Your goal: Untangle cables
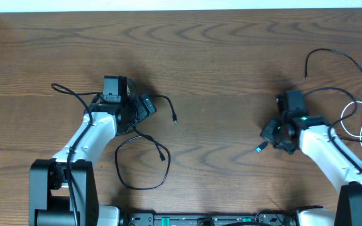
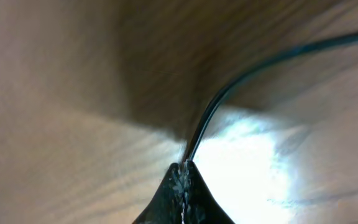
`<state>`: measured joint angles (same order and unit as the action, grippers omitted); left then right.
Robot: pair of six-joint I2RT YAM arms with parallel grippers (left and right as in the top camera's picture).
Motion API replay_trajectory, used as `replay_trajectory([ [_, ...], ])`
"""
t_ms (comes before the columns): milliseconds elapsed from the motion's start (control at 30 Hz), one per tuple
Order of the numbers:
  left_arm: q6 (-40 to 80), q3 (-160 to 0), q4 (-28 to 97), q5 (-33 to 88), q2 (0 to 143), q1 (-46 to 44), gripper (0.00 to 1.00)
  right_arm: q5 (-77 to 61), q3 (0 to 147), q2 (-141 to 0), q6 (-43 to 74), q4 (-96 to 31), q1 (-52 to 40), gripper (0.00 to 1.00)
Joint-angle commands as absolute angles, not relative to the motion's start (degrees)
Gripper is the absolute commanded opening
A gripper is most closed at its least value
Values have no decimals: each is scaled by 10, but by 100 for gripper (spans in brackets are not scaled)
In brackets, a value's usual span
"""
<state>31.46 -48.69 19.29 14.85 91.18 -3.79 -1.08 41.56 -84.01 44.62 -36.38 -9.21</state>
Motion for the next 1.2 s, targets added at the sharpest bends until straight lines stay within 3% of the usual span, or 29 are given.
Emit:
replay_trajectory([
  [0,311,-493,195,143,906,-36,98,-4,389,-840,428,-356,-111,1],
  [367,311,-493,195,143,906,-36,98,8,336,-840,477,-258,-112,1],
  [633,311,-493,195,143,906,-36,98,3,341,-838,415,-227,-112,1],
  [767,311,-493,195,143,906,-36,98,-15,378,-824,323,-271,-111,1],
  [1167,311,-493,195,143,906,-36,98,-14,436,-825,286,-379,-111,1],
])
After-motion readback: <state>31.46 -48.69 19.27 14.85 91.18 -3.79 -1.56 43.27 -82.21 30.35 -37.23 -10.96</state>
